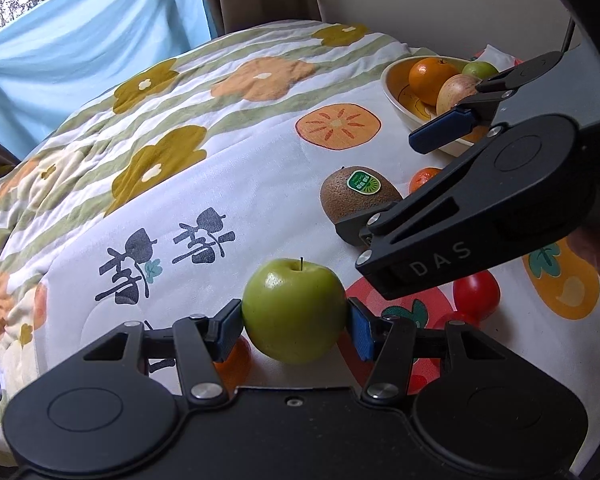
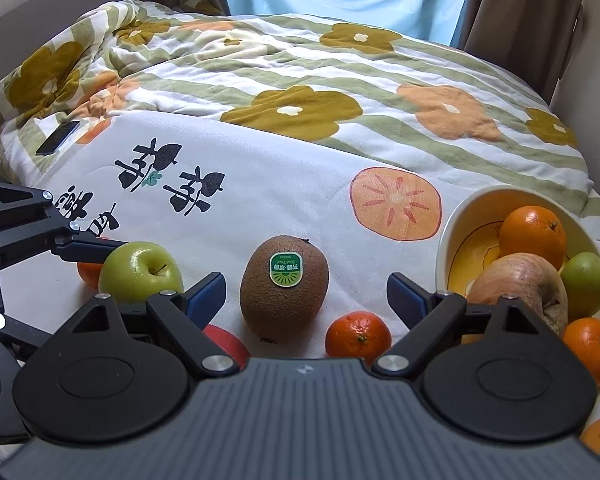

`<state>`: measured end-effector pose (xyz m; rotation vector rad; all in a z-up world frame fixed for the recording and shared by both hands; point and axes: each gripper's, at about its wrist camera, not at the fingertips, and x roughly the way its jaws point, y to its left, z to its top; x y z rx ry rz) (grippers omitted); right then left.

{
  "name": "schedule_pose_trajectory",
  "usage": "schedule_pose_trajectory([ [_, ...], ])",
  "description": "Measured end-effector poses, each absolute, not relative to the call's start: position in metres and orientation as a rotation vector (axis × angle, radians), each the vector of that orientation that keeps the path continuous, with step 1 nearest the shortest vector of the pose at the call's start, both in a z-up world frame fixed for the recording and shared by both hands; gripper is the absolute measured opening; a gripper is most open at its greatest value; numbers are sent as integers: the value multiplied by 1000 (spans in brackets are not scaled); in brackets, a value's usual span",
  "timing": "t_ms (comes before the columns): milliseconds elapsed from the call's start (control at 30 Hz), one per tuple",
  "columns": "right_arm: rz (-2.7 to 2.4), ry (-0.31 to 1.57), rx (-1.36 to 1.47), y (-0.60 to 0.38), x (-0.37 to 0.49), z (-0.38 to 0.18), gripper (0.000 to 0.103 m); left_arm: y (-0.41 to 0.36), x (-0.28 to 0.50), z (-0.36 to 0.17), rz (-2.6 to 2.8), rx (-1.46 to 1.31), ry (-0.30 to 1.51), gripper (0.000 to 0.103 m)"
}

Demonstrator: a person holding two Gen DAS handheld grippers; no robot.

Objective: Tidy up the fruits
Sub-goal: 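Grasp the green apple with the left tool while the right tool grasps the kiwi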

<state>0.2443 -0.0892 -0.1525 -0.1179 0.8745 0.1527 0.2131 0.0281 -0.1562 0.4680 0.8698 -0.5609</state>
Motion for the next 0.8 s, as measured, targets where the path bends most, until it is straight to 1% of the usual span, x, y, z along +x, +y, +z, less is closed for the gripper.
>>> schedule_pose_trajectory([
  [33, 162, 880, -124, -88, 247, -155, 92, 28, 213, -156, -559, 466, 870, 60],
  [200, 186, 907, -138, -83, 255, -165, 85, 28, 213, -155, -551, 457, 866, 60],
  [267, 197, 919, -133, -82, 257, -168, 76, 29, 211, -153, -547, 454, 862, 60],
  [300, 205, 925, -129, -82, 258, -169, 66, 29, 211, -153, -545, 453, 861, 60],
  [500, 212, 917, -113, -82, 250, -160, 64, 30, 209, -146, -532, 443, 849, 60],
  [800, 197, 878, -74, -90, 228, -131, 64, 30, 197, -131, -523, 423, 816, 60],
])
